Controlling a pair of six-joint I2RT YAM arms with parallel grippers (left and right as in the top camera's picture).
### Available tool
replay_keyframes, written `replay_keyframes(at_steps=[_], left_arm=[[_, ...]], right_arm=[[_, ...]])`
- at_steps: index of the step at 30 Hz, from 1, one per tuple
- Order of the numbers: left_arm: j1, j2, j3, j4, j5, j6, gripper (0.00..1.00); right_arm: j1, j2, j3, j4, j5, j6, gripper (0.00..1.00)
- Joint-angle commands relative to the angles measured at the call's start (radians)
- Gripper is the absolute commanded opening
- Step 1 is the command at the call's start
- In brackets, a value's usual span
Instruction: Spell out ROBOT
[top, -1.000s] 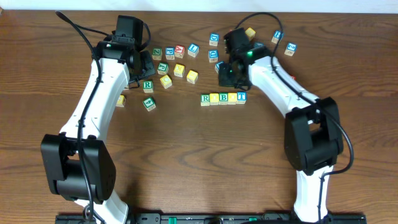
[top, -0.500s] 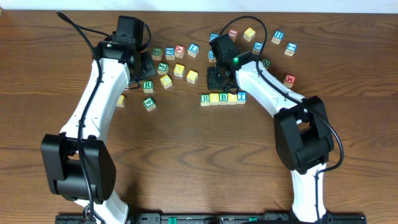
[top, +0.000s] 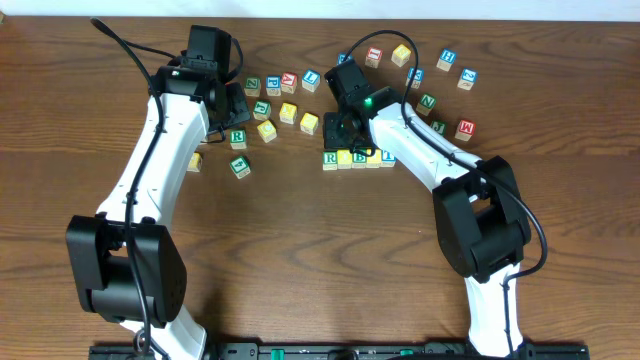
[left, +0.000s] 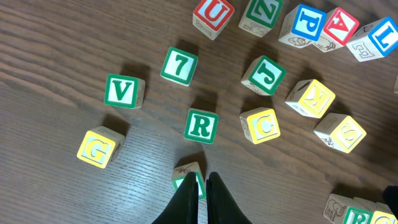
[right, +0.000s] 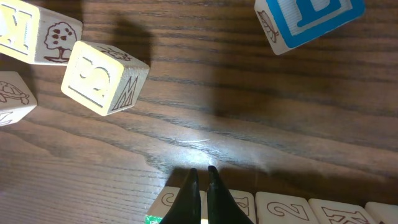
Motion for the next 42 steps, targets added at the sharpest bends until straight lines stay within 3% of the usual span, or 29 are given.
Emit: replay_keyframes(at_steps=[1, 42], left_arm=[[0.002, 0.0, 0.014, -0.004, -0.013, 0.012, 0.07], [0.002, 0.0, 0.014, -0.011, -0.013, 0.013, 0.08]], right_arm=[[0.005, 0.025, 0.012, -0.005, 0.007, 0.023, 0.01], [0.013, 0.026, 0.012, -0.078, -0.022, 0.04, 0.01]])
